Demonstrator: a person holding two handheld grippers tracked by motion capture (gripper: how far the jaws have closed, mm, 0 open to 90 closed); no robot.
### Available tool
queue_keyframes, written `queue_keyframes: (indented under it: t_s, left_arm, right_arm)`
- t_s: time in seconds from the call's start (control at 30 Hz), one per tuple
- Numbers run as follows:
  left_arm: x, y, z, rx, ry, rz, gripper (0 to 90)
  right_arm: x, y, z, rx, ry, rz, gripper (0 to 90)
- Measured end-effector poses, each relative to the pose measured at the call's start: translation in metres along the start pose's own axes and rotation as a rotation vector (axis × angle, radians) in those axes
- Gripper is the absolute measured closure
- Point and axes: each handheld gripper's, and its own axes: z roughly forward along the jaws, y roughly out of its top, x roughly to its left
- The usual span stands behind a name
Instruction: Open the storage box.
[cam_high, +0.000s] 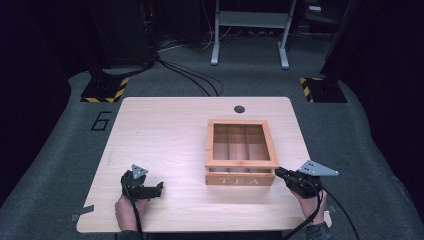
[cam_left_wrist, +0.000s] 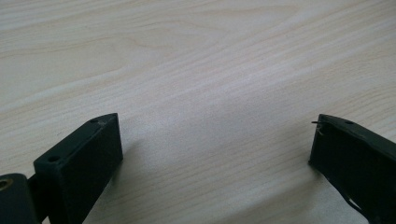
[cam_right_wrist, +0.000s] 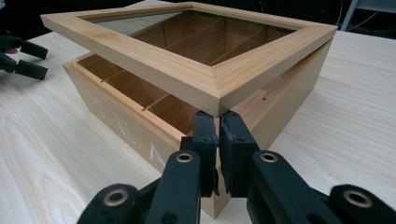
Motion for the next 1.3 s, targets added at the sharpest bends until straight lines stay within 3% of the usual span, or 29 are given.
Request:
queue_keyframes:
  t_s: [0.8,1.3]
  left_arm:
    - [0.000,0.000,0.000,0.000,0.000,0.000,2.1]
    - [0.000,0.000,0.000,0.000,0.000,0.000,2.1]
  right_arm:
    - [-0.006,0.019,0.008,-0.037,0.017,-0.001,85.6]
    - [-0.010,0.046,0.011,-0.060,0.024,-0.044,85.7]
